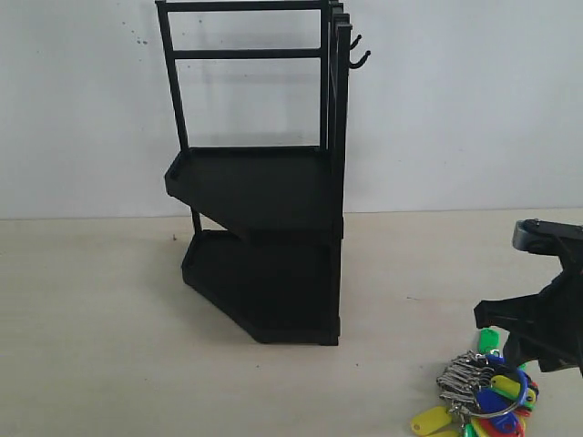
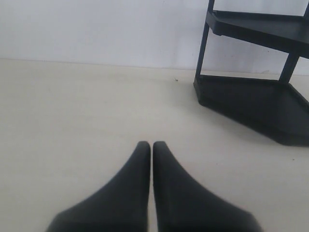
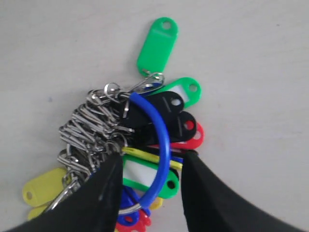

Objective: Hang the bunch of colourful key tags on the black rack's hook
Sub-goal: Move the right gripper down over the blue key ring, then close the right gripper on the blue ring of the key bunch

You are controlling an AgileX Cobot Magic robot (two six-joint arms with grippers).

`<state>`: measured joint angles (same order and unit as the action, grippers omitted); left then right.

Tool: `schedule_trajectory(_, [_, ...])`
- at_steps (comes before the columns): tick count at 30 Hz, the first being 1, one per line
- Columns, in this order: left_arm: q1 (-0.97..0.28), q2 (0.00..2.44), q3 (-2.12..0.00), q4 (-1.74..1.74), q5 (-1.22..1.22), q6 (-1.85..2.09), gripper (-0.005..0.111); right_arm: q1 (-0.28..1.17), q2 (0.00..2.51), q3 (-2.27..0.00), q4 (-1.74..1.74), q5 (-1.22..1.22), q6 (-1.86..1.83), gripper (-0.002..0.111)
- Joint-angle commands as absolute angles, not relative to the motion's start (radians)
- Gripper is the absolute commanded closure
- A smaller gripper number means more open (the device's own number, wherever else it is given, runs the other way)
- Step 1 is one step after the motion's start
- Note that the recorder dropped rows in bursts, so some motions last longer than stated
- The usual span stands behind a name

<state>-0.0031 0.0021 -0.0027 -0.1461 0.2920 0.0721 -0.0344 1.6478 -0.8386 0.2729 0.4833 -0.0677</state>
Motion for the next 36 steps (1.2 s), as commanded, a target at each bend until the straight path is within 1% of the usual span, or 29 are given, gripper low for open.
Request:
schedule_trajectory(1, [-0.001,0.0,0.0,-0.141,0.284,0.075,0.102,-0.038,1.687,-0.845,0.392,0.494,-0.219,0.07])
schedule_trajectory(36, [-0.001,0.0,0.0,-0.141,0.284,0.075,0.102,-0.04,1.778,-0.845,0.394,0.396,-0.217,0.071])
